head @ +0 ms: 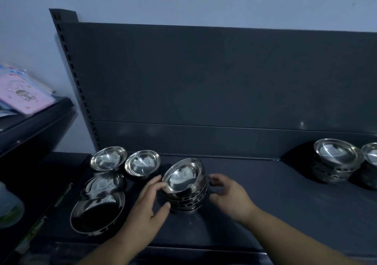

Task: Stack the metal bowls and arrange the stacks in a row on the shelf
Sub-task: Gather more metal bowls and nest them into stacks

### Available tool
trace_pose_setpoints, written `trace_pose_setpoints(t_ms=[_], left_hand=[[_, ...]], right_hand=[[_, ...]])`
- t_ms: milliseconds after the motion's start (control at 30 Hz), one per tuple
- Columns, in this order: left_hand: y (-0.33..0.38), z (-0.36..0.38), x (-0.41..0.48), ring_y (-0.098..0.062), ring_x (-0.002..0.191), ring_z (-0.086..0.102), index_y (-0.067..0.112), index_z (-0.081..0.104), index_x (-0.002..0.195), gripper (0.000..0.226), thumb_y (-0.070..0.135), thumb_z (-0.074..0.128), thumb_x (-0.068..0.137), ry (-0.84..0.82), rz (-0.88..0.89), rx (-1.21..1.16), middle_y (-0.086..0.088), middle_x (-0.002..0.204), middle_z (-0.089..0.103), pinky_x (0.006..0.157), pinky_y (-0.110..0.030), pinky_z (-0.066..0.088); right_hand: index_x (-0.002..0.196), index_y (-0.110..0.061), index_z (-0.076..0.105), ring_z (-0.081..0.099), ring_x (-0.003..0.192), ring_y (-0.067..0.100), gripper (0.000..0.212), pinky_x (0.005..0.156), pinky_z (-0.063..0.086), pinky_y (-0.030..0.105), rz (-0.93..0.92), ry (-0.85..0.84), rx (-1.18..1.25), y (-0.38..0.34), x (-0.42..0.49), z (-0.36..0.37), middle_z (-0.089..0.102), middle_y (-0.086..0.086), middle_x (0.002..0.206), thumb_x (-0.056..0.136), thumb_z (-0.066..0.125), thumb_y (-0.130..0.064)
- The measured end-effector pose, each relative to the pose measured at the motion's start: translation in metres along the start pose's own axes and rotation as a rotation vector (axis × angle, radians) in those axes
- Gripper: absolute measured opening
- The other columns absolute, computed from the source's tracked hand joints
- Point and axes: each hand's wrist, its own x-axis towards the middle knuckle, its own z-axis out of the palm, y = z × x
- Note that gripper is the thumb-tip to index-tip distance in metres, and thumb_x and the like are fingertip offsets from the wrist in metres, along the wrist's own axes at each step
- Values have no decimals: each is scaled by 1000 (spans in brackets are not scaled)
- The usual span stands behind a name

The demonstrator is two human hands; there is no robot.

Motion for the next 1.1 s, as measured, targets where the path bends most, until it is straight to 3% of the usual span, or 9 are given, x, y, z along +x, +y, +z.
trace_pose_setpoints(t_ms=[100,167,267,333,467,600,733,900,1100], left_hand=[[7,3,-1,15,121,42,41,33,136,68,41,70,78,-29,-215,-302,22,137,41,105,-24,35],[8,5,0,24,111,45,43,30,136,76,50,72,72,-78,-236,-370,26,129,47,104,-22,34],[6,10,6,10,123,47,45,27,141,104,71,75,53,-119,-217,-360,19,135,52,110,-30,36],[11,17,10,0,124,50,42,20,144,112,65,80,52,-157,-218,-372,16,138,49,107,-29,38],[29,46,20,1,117,50,36,13,149,104,27,81,72,-198,-185,-390,14,138,46,101,-23,39],[53,87,34,2,115,48,42,6,147,106,24,80,74,-231,-160,-376,21,129,45,100,-20,38],[78,136,50,12,106,48,48,2,145,108,21,79,75,-272,-133,-364,29,120,44,83,-6,43],[109,199,72,-6,121,53,55,17,141,99,43,80,67,-290,-131,-304,20,135,50,106,-31,43],[141,260,95,0,120,52,43,19,146,91,33,77,77,-248,-137,-269,25,128,51,106,-29,41]], right_hand=[[139,-30,41,62,100,-3,75,83,49,10,-26,-72,74,10,-6,9,55,-25,121,76,72,-7],[140,-35,35,61,98,-7,82,81,46,5,-48,-78,77,11,-10,15,52,-31,118,76,75,-7],[146,-40,25,60,112,1,94,97,48,16,-63,-50,44,13,-15,19,51,-30,125,72,79,-17],[148,-40,20,56,119,6,101,104,46,26,-66,-11,5,18,-17,16,48,-25,135,68,79,-24],[147,-43,21,56,118,6,102,104,46,29,-63,73,-18,35,-25,-5,49,-20,137,63,78,-29],[133,-57,25,58,114,4,93,101,48,28,-63,156,-28,61,-33,-42,53,-23,129,63,78,-27],[127,-63,21,59,112,4,92,98,50,27,-46,207,-38,93,-39,-86,53,-22,129,63,78,-28],[141,-48,27,60,112,5,96,98,51,32,-21,239,2,134,-39,-145,54,-22,130,58,74,-38],[142,-51,23,58,118,6,100,102,48,32,-21,237,11,174,-24,-198,50,-16,138,54,70,-44]])
